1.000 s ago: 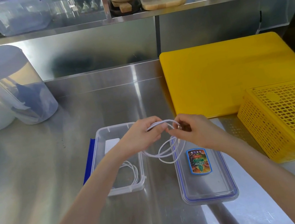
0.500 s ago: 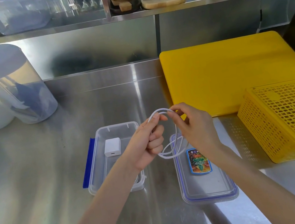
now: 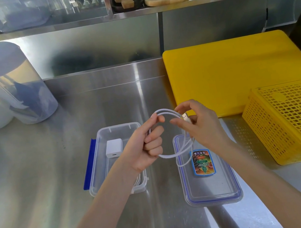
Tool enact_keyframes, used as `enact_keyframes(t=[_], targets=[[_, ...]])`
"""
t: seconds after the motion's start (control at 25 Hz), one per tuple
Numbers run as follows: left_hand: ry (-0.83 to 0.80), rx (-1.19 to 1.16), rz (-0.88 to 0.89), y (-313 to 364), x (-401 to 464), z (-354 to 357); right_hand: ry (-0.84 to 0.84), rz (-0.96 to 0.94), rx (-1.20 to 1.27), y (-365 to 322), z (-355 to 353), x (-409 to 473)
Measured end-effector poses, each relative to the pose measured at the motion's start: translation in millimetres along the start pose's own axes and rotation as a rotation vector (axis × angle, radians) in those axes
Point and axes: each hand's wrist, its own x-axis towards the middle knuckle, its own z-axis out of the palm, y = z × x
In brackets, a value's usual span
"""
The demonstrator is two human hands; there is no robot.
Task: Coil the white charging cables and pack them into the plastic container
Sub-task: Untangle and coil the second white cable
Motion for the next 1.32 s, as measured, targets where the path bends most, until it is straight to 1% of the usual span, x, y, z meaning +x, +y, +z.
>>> enact_keyframes(t=[0.08, 0.12, 0.24, 0.32, 0.4, 0.44, 0.52, 0.6, 0.68, 0.72, 0.8, 0.92, 1.04, 1.2, 1.24, 1.32], targets=[[-0.007, 0.013, 0.02, 1, 0, -2, -0.05, 0.037, 0.064, 1, -1, 0], [0.004, 0.057, 0.024, 1, 1, -3, -0.089, 0.043, 0.086, 2, -2, 0], [0.036, 0.276, -0.029, -1, 2, -3, -0.245, 0.044, 0.072, 4, -7, -1], [0.048, 0.36, -0.034, -2, 2, -3, -0.305, 0.033, 0.05, 3, -9, 0], [0.08, 0.352, 0.029, -3, 2, -2, -0.259, 0.044, 0.096, 4, -8, 0], [0.111, 0.322, 0.077, -4, 3, -2, -0.21, 0.082, 0.181, 4, -7, 0], [0.19, 0.266, 0.163, -5, 3, -2, -0.127, 0.217, 0.426, 6, -7, 0], [0.257, 0.231, 0.22, -6, 3, -3, -0.104, 0.334, 0.638, 8, -8, -2], [0.311, 0.194, 0.251, -5, 3, -3, -0.074, 0.382, 0.789, 6, -7, -3], [0.329, 0.179, 0.254, -4, 4, -2, -0.047, 0.38, 0.816, 5, -6, -4], [0.334, 0.155, 0.229, -1, 3, -2, 0.002, 0.344, 0.77, 2, -6, -6], [0.267, 0.117, 0.177, 2, 2, -2, 0.022, 0.293, 0.575, -2, -7, -9], [0.223, 0.196, 0.151, 1, 3, 0, 0.025, 0.206, 0.37, -1, -4, -11], [0.298, 0.288, 0.198, -3, 6, 3, 0.16, 0.051, 0.216, -1, -2, -10], [0.312, 0.292, 0.194, -3, 6, 3, 0.164, -0.003, 0.147, -1, -3, -9], [0.299, 0.289, 0.16, -4, 7, 5, 0.098, -0.123, -0.008, -2, -3, -7]])
